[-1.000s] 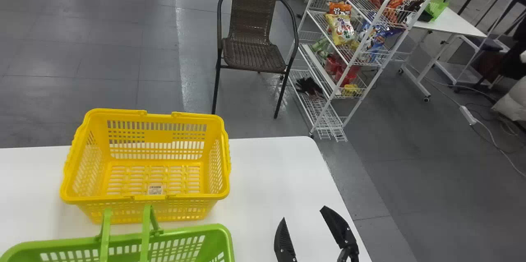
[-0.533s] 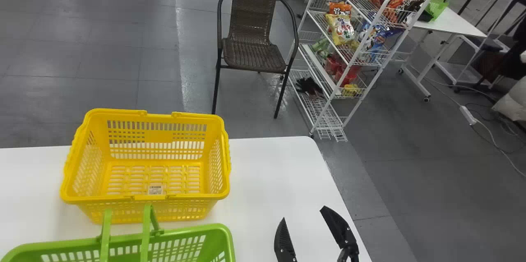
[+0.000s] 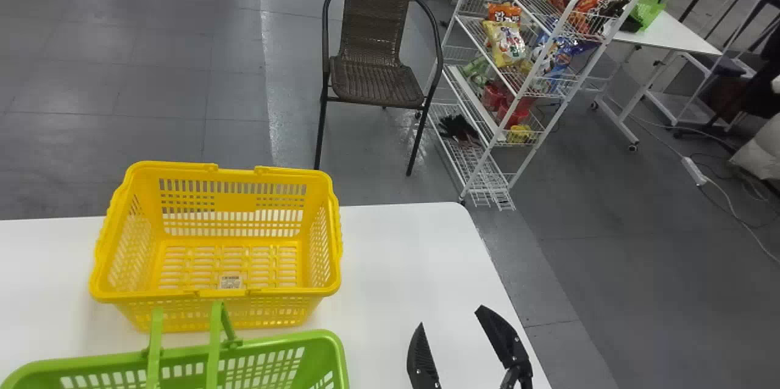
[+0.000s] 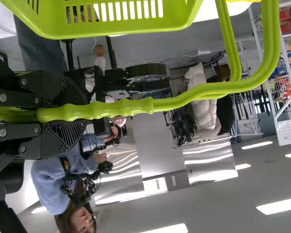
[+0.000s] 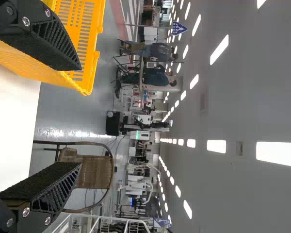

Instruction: Grasp handle with right gripper to insert into left gripper then lift and swing left to center

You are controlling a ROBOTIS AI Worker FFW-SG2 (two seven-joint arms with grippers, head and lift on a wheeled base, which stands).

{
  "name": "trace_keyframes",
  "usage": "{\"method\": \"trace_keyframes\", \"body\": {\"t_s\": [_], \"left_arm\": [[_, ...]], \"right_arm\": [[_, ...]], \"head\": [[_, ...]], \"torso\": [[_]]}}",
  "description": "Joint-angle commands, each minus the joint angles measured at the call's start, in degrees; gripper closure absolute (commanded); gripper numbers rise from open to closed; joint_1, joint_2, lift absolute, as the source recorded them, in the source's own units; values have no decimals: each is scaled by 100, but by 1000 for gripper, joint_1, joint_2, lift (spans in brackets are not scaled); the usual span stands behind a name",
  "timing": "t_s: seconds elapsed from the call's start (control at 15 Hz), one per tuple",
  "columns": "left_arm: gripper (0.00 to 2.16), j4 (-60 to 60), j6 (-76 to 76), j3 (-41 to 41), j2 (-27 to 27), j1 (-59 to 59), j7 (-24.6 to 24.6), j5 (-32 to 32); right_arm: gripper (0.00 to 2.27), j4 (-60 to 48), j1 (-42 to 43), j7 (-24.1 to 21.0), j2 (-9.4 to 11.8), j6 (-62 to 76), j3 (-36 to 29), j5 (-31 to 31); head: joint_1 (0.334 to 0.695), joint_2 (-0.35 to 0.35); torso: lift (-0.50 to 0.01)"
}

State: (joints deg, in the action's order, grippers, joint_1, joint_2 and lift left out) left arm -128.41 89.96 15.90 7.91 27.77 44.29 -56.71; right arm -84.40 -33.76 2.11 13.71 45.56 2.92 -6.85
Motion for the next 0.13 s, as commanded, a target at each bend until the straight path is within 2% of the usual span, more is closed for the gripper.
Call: {"method": "trace_keyframes", "body": {"t_s": [0.0,0.07], "left_arm": [[2135,0,7,1,0,9,1,-16],[2135,0,7,1,0,0,1,-16]], "right_arm": [[127,2,1,0,0,0,7,0],[127,2,1,0,0,0,7,0]], "head": [[695,-350],[695,-350]], "torso": [[0],[0]]}}
